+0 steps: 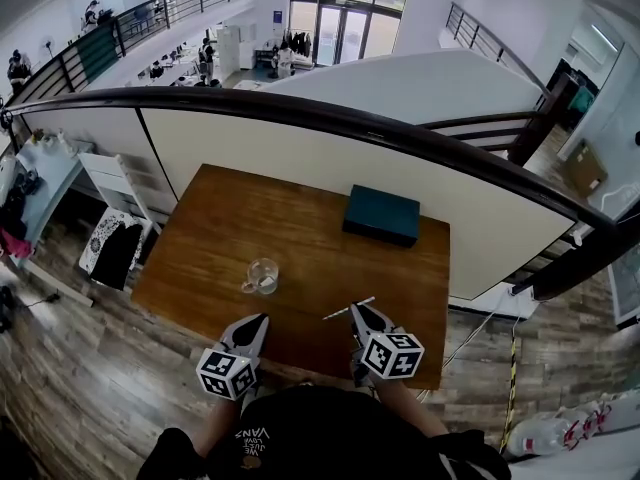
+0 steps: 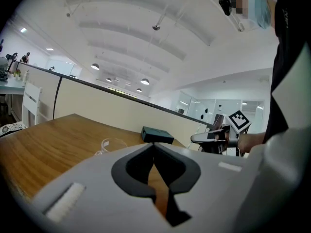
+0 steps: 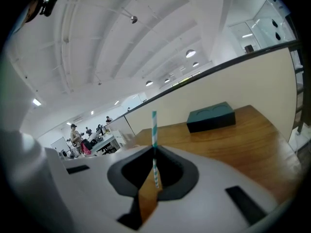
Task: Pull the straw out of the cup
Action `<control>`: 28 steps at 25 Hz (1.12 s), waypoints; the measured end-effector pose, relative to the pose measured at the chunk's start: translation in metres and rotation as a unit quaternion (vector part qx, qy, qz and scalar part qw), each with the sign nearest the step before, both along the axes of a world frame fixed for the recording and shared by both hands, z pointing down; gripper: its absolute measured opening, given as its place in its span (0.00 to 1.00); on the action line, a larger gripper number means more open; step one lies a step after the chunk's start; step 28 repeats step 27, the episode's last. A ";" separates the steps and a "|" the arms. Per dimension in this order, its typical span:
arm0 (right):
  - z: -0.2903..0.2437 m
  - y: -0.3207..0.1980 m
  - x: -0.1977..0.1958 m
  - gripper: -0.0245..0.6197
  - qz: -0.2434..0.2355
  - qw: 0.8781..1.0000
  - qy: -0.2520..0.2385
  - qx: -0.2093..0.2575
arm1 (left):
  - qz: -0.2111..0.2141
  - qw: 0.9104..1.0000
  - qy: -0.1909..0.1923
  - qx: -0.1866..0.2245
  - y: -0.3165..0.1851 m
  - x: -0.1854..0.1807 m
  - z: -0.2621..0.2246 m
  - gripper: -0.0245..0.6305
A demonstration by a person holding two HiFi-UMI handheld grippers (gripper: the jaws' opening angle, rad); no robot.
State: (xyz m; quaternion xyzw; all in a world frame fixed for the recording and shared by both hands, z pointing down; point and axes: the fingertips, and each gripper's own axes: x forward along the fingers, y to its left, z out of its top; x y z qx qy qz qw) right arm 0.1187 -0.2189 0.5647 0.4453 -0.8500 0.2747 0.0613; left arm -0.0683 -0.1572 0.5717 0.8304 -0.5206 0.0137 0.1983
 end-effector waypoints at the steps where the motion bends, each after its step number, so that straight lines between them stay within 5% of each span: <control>1: 0.002 0.000 0.000 0.09 -0.001 1.000 0.004 -0.002 | 0.000 1.000 0.000 -0.001 0.000 0.000 0.001 0.06; 28: 0.007 0.000 -0.002 0.09 -0.003 1.000 0.028 -0.006 | 0.000 1.000 -0.003 -0.004 -0.002 -0.003 -0.001 0.06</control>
